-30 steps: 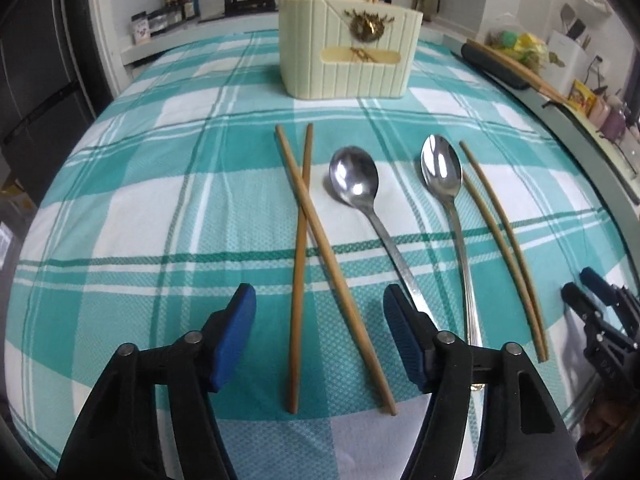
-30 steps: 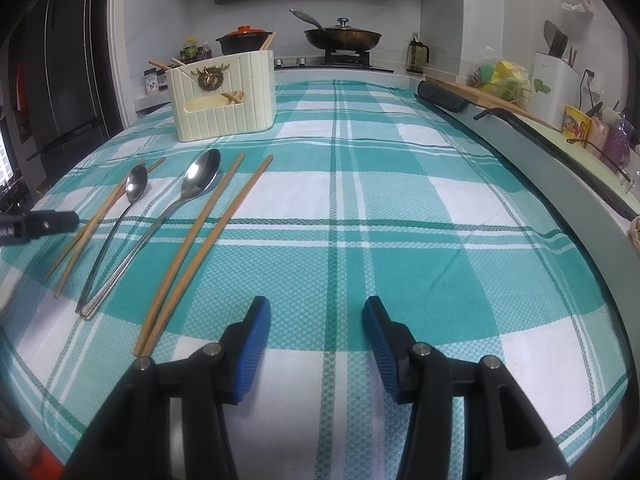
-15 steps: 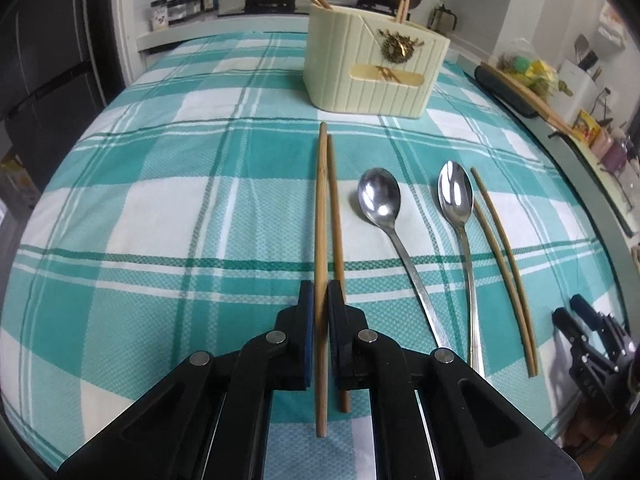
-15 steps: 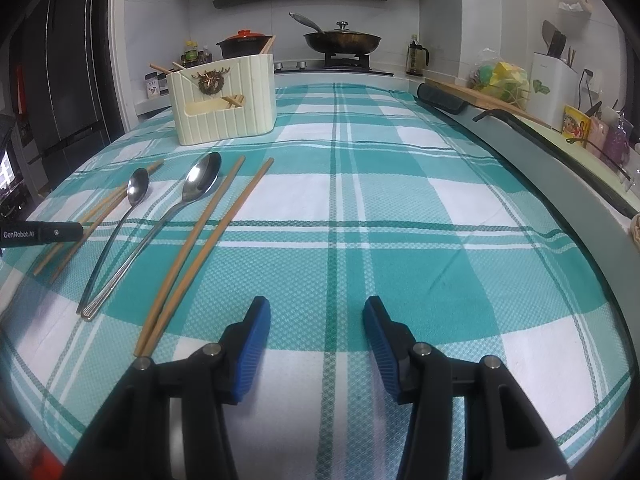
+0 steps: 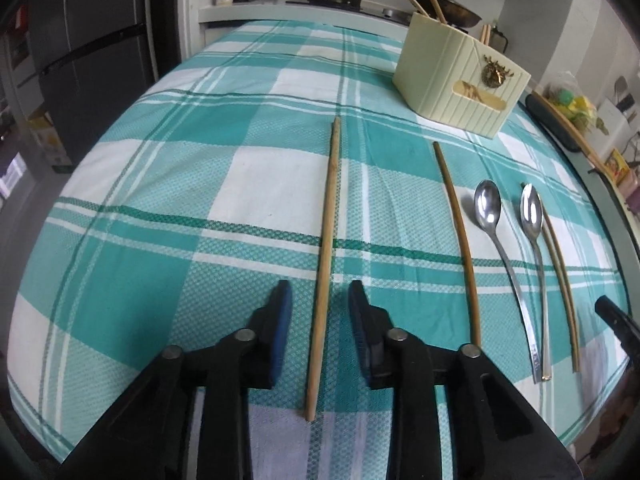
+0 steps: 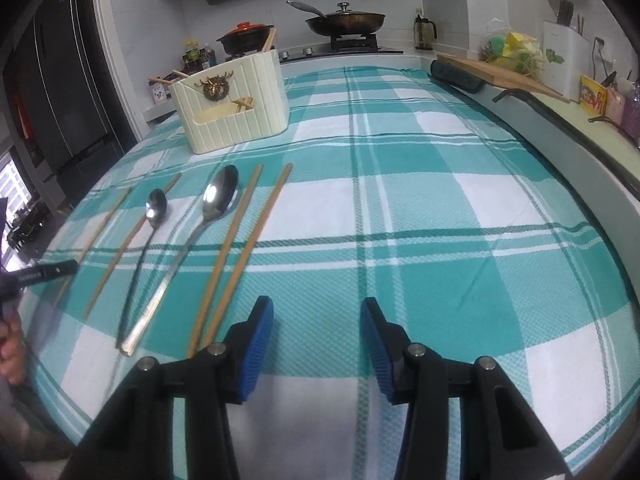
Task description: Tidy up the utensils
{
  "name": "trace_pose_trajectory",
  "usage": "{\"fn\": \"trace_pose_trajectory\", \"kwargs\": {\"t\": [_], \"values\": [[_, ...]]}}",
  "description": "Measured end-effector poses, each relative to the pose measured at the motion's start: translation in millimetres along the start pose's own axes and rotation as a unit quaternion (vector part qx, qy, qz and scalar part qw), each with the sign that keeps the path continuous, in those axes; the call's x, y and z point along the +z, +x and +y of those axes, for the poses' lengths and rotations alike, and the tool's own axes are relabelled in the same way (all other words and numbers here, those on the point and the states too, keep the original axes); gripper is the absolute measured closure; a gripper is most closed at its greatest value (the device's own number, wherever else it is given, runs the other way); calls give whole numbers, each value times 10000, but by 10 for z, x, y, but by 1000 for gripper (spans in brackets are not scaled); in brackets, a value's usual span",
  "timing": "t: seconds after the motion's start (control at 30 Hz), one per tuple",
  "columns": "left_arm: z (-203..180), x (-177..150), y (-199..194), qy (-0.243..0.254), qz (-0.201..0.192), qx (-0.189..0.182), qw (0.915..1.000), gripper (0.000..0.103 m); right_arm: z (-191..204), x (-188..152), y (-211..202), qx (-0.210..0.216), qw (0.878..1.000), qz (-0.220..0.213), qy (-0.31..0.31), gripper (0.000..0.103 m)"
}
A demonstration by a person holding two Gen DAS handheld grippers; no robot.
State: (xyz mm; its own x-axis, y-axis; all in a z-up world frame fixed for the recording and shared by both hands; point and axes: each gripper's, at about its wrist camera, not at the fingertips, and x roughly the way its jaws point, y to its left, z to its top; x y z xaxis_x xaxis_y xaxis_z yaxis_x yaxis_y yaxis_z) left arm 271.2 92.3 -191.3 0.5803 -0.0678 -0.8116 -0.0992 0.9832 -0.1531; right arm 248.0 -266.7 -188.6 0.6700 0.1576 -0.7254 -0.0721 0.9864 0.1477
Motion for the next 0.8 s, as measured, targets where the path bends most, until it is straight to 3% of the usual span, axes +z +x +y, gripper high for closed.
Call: {"fn": "trace_pose_trajectory", "kwargs": {"t": [0.03, 0.13, 0.17, 0.3, 0.47, 0.57, 0.63, 0.8], "values": [[10, -4, -20, -27, -47, 10, 10000, 53, 42, 64, 25, 156, 9999, 55, 33, 64], [25, -19, -63, -37, -102, -2, 9999, 52, 204, 209, 159, 466, 9984, 312, 69, 69], [34, -27, -77, -35, -106, -7, 9999, 52, 265, 250, 230, 504, 9978, 420, 22, 76], [89, -76, -140, 27, -143, 64, 9999, 50, 425, 292, 508, 159, 9964, 774, -307, 84], [210, -139, -187, 12, -119, 132, 9998, 47, 454, 262, 466, -242, 9944, 801, -649, 94], [255, -139, -198, -6, -82, 107, 9999, 46, 287, 249, 394, -551, 9937, 831, -517, 94], [265, -114, -199, 33, -51, 45, 10000, 42, 200, 246, 355, -512, 9937, 895, -446, 94], [280, 53, -246, 212, -42, -245, 9995, 31, 159, 248, 241, -353, 9917, 1043, -664, 75]]}}
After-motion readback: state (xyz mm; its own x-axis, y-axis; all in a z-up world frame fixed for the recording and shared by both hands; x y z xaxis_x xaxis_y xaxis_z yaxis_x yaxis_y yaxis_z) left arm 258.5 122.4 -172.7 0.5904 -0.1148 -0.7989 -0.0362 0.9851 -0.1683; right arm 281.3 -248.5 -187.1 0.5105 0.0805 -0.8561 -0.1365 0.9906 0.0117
